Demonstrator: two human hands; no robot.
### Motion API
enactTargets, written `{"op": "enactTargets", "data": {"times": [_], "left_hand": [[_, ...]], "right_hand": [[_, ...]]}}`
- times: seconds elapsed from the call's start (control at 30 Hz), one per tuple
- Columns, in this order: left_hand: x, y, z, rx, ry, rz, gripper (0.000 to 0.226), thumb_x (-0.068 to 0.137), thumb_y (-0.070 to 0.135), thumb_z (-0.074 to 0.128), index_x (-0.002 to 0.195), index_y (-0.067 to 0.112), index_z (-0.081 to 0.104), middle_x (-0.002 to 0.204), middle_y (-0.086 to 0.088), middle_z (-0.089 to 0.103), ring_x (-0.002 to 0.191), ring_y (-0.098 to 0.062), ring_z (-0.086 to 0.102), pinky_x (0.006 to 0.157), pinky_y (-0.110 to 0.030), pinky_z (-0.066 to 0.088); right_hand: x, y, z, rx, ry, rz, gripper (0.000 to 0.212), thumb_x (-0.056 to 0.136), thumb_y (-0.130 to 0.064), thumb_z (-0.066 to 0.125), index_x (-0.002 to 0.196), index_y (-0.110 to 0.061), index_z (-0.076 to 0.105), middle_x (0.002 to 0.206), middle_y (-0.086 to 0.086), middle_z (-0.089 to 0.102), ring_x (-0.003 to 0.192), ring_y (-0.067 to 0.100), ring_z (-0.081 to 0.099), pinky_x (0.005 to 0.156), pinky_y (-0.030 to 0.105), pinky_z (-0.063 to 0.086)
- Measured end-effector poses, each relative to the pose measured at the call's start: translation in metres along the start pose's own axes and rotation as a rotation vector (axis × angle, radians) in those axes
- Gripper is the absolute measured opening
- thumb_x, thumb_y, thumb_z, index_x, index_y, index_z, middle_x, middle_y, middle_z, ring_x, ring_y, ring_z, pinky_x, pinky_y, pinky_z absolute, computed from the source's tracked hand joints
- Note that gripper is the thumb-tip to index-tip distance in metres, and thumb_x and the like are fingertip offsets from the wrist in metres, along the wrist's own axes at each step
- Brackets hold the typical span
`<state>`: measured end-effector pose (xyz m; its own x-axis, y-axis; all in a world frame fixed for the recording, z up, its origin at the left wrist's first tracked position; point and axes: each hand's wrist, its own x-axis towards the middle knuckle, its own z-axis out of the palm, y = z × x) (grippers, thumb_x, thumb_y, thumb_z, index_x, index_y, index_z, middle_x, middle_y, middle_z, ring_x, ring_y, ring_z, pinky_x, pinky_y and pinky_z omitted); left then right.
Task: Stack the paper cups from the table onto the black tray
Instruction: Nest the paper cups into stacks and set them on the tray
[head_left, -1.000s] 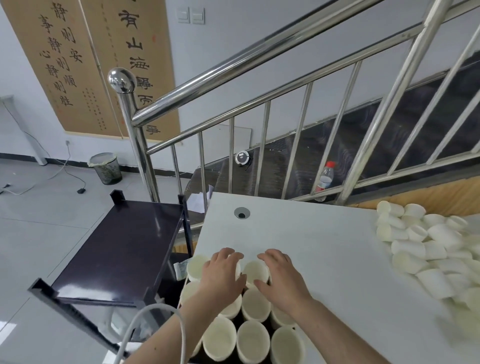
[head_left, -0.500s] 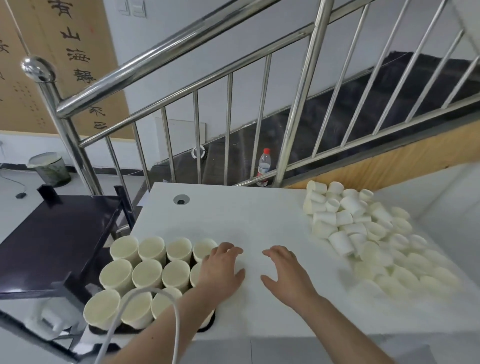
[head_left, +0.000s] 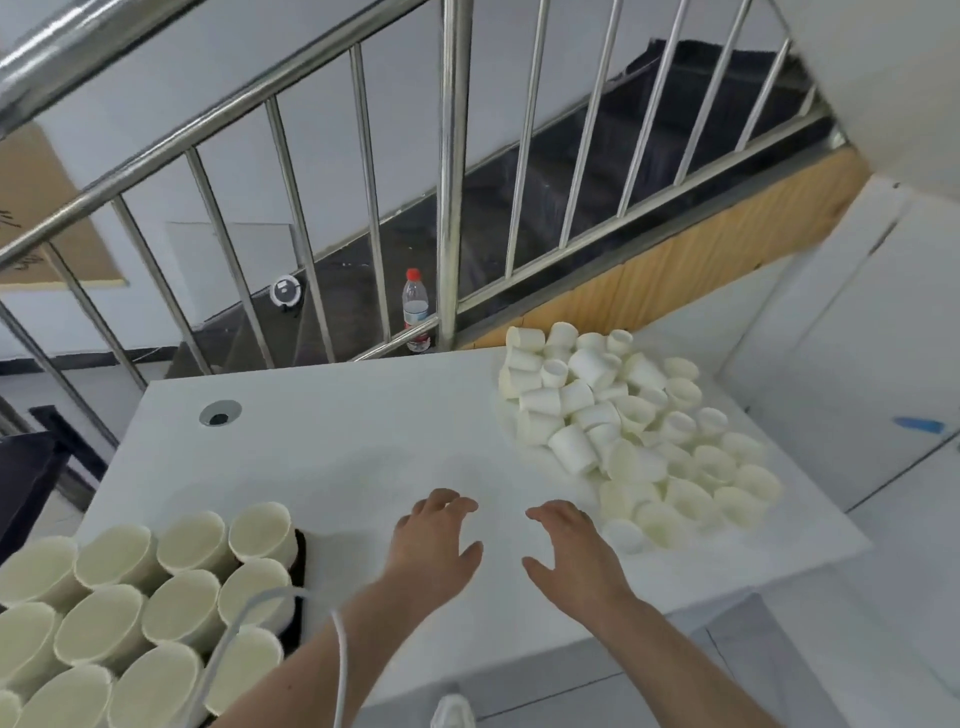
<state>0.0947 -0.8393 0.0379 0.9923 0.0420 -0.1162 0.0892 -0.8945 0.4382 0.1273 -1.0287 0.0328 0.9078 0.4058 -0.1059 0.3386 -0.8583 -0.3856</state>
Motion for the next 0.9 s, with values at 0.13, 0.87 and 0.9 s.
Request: {"op": "enactTargets", "data": {"times": [0.13, 0.87, 0.9], "left_hand": [[0.042, 0.012, 0.009, -0.033, -0.003, 0.024, 0.048, 0.091, 0.038, 0.051, 0.137, 0.030, 0.042, 0.142, 0.011, 0.037, 0.129, -0.013, 0.041, 0.105, -0.028, 0.035], [0.210, -0.025, 0.012, -0.115, 0.019, -0.104, 0.049, 0.092, 0.038, 0.052, 0.139, 0.029, 0.041, 0.141, 0.010, 0.041, 0.127, -0.012, 0.043, 0.104, -0.028, 0.038], [0.211, -0.026, 0.014, -0.117, 0.014, -0.116, 0.049, 0.092, 0.038, 0.052, 0.139, 0.029, 0.041, 0.140, 0.011, 0.040, 0.127, -0.012, 0.043, 0.104, -0.028, 0.038]], "right_hand": [[0.027, 0.025, -0.014, -0.040, -0.020, 0.049, 0.055, 0.095, -0.036, 0.055, 0.145, -0.026, 0.035, 0.147, -0.011, 0.031, 0.135, 0.008, 0.032, 0.098, 0.023, 0.043], [0.267, 0.072, -0.005, -0.161, -0.070, 0.238, 0.043, 0.097, -0.045, 0.046, 0.131, -0.020, 0.043, 0.110, -0.002, 0.065, 0.105, 0.019, 0.062, 0.082, 0.032, 0.050], [0.270, 0.072, -0.003, -0.172, -0.079, 0.237, 0.041, 0.097, -0.045, 0.045, 0.129, -0.019, 0.043, 0.111, -0.002, 0.065, 0.106, 0.020, 0.062, 0.081, 0.032, 0.049]]}}
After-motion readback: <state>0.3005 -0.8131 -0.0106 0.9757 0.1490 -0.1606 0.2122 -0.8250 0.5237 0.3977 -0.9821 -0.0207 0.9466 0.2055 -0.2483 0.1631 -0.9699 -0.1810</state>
